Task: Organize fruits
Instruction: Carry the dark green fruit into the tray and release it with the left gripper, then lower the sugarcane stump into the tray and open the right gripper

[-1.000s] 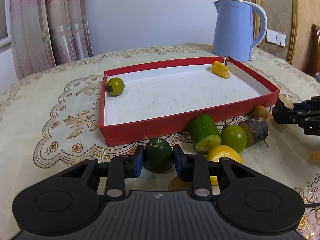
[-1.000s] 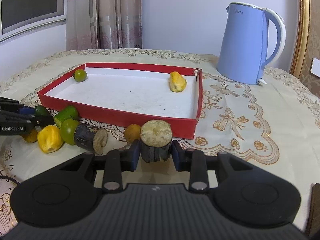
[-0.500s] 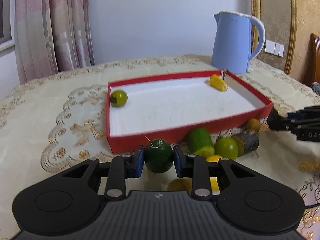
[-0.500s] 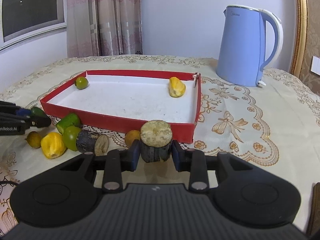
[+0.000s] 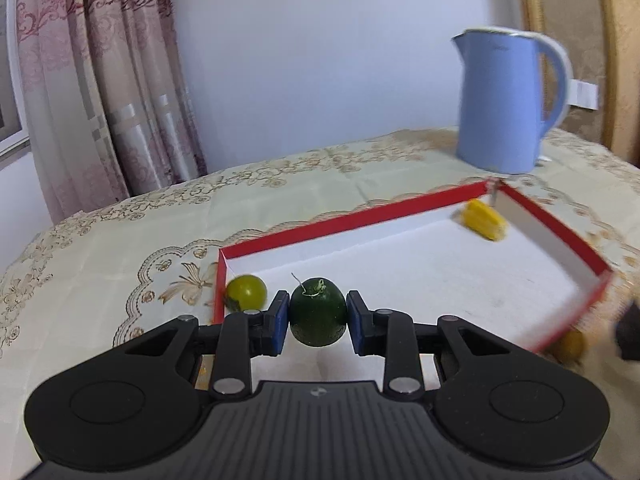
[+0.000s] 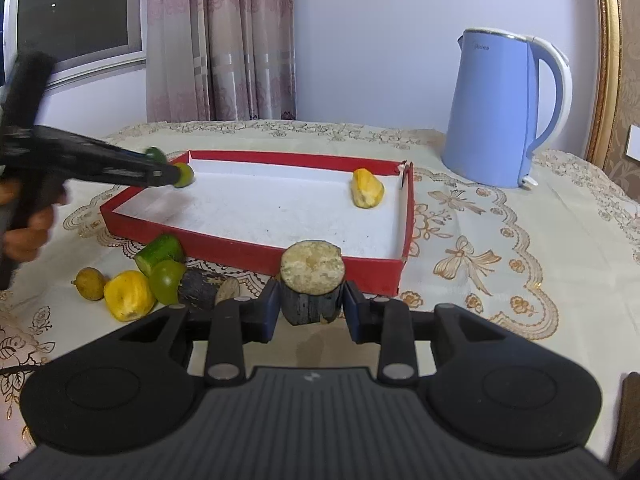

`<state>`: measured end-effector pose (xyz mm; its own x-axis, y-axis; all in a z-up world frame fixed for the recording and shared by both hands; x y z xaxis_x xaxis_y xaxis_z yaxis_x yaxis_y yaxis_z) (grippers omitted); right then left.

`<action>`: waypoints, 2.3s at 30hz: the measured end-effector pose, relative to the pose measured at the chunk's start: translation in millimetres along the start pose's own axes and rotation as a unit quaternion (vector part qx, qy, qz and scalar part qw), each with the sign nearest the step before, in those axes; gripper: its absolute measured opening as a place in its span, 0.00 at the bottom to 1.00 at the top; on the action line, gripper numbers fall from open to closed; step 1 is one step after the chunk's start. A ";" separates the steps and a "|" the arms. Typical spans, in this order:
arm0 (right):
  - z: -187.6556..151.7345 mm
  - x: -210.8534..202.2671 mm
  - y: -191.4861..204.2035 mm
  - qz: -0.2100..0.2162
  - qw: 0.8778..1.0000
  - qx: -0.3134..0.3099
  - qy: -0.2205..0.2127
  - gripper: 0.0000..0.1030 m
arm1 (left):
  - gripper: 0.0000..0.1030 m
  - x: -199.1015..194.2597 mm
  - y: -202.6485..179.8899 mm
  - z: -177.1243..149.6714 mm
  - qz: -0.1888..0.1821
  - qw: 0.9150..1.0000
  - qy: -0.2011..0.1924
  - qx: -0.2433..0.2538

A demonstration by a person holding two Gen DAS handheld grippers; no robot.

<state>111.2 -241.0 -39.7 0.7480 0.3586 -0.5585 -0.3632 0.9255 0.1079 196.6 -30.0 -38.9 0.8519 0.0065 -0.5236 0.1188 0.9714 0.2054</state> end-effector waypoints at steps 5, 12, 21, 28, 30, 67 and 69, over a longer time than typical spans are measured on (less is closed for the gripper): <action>0.7 -4.4 1.2 0.001 1.000 -0.001 -0.004 0.30 | 0.29 32.7 -1.6 9.4 0.001 1.000 0.022 -0.004; -0.8 -5.6 3.9 0.004 1.000 -0.002 -0.005 0.30 | 0.29 61.6 -8.7 14.7 0.024 0.999 0.043 0.002; -2.7 -5.0 3.6 0.012 1.000 0.006 -0.006 0.30 | 0.29 78.2 -4.3 11.1 0.043 0.997 0.067 -0.004; -3.6 -3.6 6.3 0.015 1.000 0.005 -0.005 0.30 | 0.49 74.3 -4.2 14.9 0.052 0.997 0.060 -0.002; -3.6 -3.9 6.2 0.016 1.000 0.006 -0.006 0.30 | 0.57 71.7 -5.1 16.0 0.045 0.997 0.058 -0.009; 73.4 89.1 27.1 0.056 0.998 -0.009 -0.038 0.30 | 0.98 -25.8 52.0 -28.7 0.122 0.987 -0.011 -0.101; 68.6 91.0 23.9 0.052 0.998 -0.007 -0.033 0.30 | 0.98 -25.6 49.9 -28.9 0.114 0.988 -0.010 -0.102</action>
<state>208.6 -177.8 -31.5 0.7399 0.4609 -0.4900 -0.4484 0.8809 0.1515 166.0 25.2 -39.1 0.8546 0.2275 -0.4668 -0.1804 0.9730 0.1439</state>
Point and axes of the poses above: each gripper's, at about its wrist camera, not at the fingertips, and x roughly the way its jaws point, y to its left, z to its top, the point moved 9 cm from there along x, roughly the way its jaws point, and after that the axes turned 7 degrees about z, right-handed, at the moved point
